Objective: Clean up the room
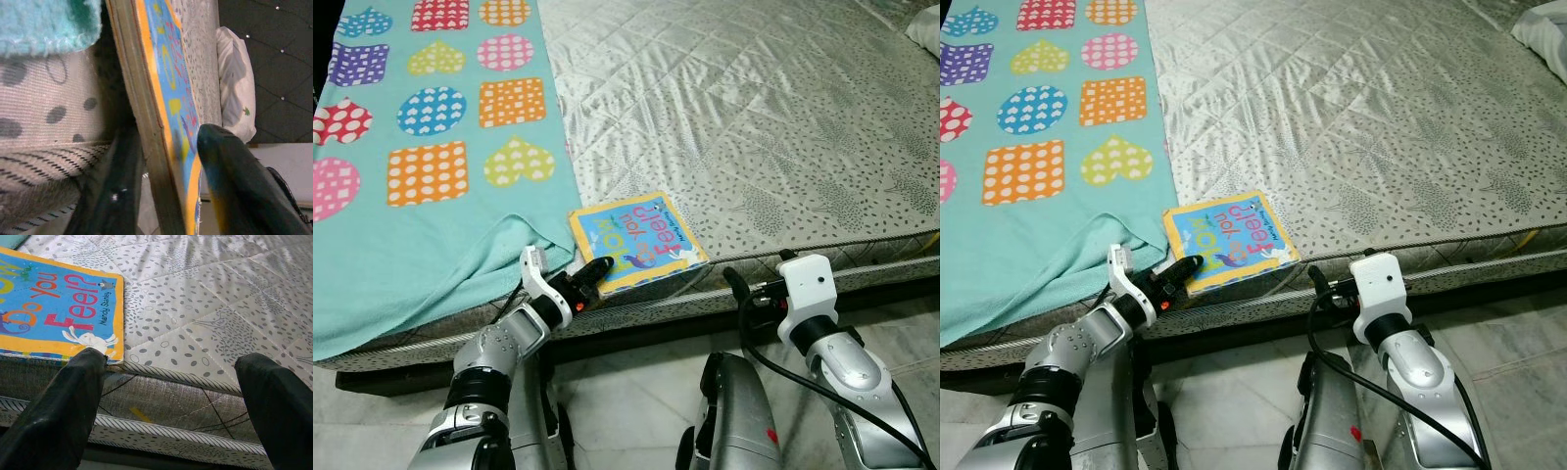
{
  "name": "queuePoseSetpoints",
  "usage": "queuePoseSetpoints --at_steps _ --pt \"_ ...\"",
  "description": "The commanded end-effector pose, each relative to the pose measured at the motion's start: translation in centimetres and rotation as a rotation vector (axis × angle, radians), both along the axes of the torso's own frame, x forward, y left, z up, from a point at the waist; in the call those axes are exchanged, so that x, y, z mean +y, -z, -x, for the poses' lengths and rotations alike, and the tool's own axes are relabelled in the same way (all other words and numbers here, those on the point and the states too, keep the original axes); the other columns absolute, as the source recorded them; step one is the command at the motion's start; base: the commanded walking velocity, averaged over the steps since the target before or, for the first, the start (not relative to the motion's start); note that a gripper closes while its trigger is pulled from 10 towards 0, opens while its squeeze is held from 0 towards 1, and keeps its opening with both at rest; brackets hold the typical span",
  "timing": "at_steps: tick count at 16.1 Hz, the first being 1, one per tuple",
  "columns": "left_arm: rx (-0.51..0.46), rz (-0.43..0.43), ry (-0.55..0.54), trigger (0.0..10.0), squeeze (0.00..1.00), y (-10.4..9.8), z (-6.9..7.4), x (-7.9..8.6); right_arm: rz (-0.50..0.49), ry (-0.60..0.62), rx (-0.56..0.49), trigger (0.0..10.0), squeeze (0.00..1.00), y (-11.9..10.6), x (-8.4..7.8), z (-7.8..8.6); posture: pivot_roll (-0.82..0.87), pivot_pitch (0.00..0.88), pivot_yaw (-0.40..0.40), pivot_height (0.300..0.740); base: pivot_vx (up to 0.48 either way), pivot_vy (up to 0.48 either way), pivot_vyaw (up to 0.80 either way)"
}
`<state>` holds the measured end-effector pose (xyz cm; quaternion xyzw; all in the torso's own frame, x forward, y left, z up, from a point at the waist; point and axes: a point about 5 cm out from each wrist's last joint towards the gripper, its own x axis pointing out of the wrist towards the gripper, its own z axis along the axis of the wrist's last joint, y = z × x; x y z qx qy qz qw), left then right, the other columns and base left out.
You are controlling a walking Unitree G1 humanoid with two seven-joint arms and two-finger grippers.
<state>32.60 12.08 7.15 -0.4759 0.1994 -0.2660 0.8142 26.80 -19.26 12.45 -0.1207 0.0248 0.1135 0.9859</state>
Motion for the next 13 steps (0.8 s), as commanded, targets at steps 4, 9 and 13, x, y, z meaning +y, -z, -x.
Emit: queuePoseSetpoints --at_steps 4,9,13 --pt "0.002 0.056 -0.008 0.0 0.00 -0.2 -0.2 0.2 -0.066 -0.091 0.007 10.0 0.00 0.0 1.0 0.5 -0.11 0.224 -0.039 0.526 0.000 0.000 0.00" --pt "-0.005 0.043 -0.038 0.0 0.00 -0.3 -0.6 0.6 -0.101 -0.211 0.067 10.0 0.00 0.5 2.1 1.0 -0.10 0.215 -0.036 0.526 0.000 0.000 0.00" --pt "-0.017 -0.033 -0.041 0.0 0.00 -0.2 -0.5 0.6 -0.114 -0.202 0.069 10.0 0.00 0.7 2.4 1.0 -0.09 0.190 -0.027 0.526 0.000 0.000 0.00"
